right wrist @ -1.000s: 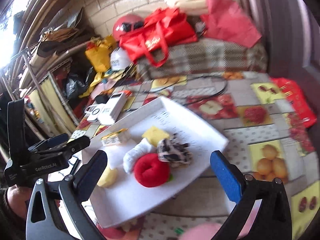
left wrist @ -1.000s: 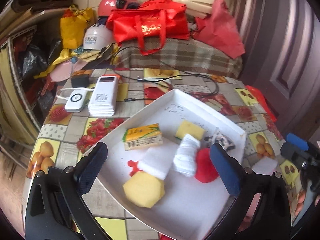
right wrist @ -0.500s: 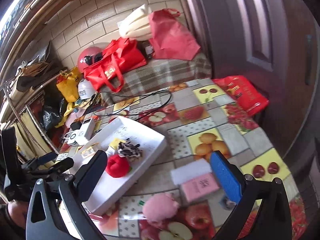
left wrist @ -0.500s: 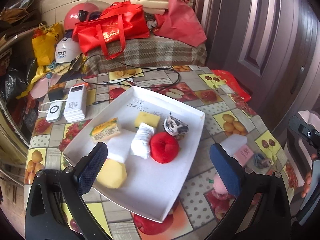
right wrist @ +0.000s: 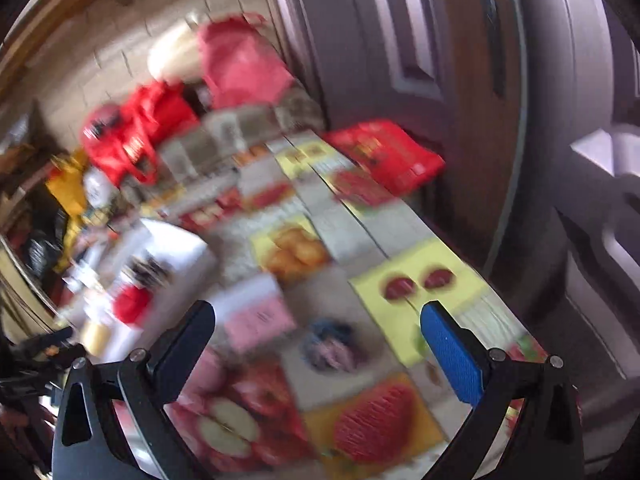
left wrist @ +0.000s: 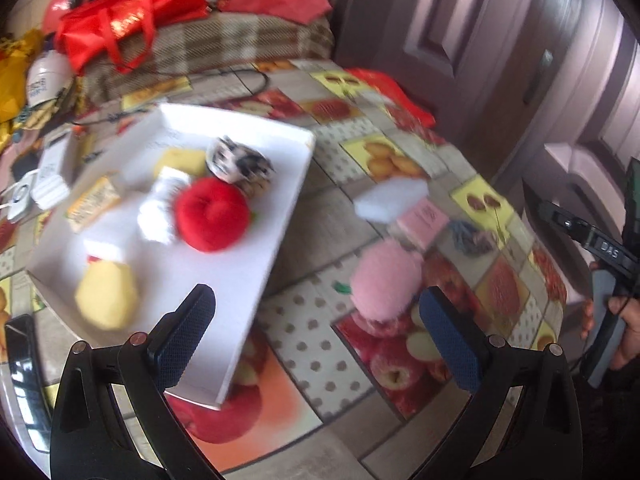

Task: Organize soft objects
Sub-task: 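Grasp pink plush ball with left tool while right tool reaches rope knot, then carry pink plush ball into box with left tool while right tool carries rope knot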

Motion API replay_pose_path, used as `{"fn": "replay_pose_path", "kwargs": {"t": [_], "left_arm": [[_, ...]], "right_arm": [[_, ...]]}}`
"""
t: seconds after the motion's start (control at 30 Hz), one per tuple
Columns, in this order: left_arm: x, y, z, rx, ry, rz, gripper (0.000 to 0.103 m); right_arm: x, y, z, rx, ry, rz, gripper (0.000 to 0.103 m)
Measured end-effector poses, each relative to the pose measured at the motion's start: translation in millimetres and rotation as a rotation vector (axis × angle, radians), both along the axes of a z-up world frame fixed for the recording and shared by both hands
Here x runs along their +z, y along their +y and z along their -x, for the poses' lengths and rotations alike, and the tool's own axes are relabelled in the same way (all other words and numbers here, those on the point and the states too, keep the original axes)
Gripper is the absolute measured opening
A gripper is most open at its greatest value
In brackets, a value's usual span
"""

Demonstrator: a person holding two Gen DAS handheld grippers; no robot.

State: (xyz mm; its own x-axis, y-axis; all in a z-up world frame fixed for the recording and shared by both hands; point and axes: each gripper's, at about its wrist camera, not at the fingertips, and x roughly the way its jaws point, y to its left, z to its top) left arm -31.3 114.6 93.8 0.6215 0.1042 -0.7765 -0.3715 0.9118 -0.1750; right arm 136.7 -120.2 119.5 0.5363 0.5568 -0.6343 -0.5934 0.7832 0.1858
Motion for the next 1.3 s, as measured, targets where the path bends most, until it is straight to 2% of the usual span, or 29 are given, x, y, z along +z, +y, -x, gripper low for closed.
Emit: {"fn": "replay_pose_path", "kwargs": {"t": [0.13, 0.27, 0.33, 0.4, 0.47, 0.57, 0.63, 0.67, 0.7, 0.73, 0.8, 0.83, 1.0, 1.1, 1.3], "left_arm": [[-17.6, -18.4, -24.0, -0.084, 0.079, 0.017, 0.103], [-31.1, -26.3, -51.7, -0.141, 0.138, -0.002, 0.102], [-37.3, -28.5, -65.3, -0.156, 0.159, -0.014, 0.098], [-43.1, -30.5, -76.4, -0.169, 0.175, -0.015, 0.096], [-48.1, -32.2, -84.8, -0.179, 0.182, -0.01, 0.096], [-57.6, -33.9, -94.0, -0.189, 0.204, -0.01, 0.095], [-63.9, -34.4, -98.4, -0.2, 0.218, -0.004, 0.088], [-67.4, -34.9, -100.0, -0.207, 0.227, 0.001, 0.077], [-70.6, -35.9, -100.9, -0.215, 0.234, 0.004, 0.063], [-72.5, -38.1, -100.1, -0.228, 0.231, 0.0, 0.058], [-71.8, -43.7, -98.0, -0.259, 0.219, -0.021, 0.053], [-71.3, -44.7, -96.8, -0.265, 0.212, -0.015, 0.053], [-50.4, -43.0, -82.3, -0.237, 0.145, 0.016, 0.053], [-18.6, -35.5, -69.7, -0.185, 0.079, -0.013, 0.053], [36.2, -25.4, -39.6, -0.088, -0.026, -0.072, 0.053]], "right_arm": [[-36.5, -8.7, -10.0, -0.002, 0.054, 0.085, 0.103], [-55.9, -0.9, -19.9, 0.029, 0.098, 0.111, 0.103], [-62.4, 8.3, -24.6, 0.05, 0.111, 0.122, 0.102], [-67.8, 18.9, -27.2, 0.076, 0.116, 0.137, 0.095], [-74.5, 32.3, -30.5, 0.101, 0.124, 0.158, 0.092], [-82.9, 45.0, -32.0, 0.133, 0.134, 0.174, 0.076], [-88.0, 50.5, -32.3, 0.142, 0.135, 0.189, 0.074], [-88.3, 50.9, -31.1, 0.144, 0.125, 0.19, 0.073], [-88.5, 50.9, -29.7, 0.149, 0.117, 0.191, 0.068], [-88.7, 50.1, -27.3, 0.156, 0.11, 0.198, 0.063], [-89.2, 48.3, -24.9, 0.177, 0.107, 0.201, 0.039], [-89.0, 46.7, -24.0, 0.188, 0.115, 0.194, 0.035], [-80.5, 33.2, -20.0, 0.195, 0.166, 0.125, 0.032], [-63.7, 24.5, -17.2, 0.167, 0.171, 0.071, 0.032], [-4.9, 13.7, -4.3, 0.135, 0.078, -0.075, 0.032]]}}
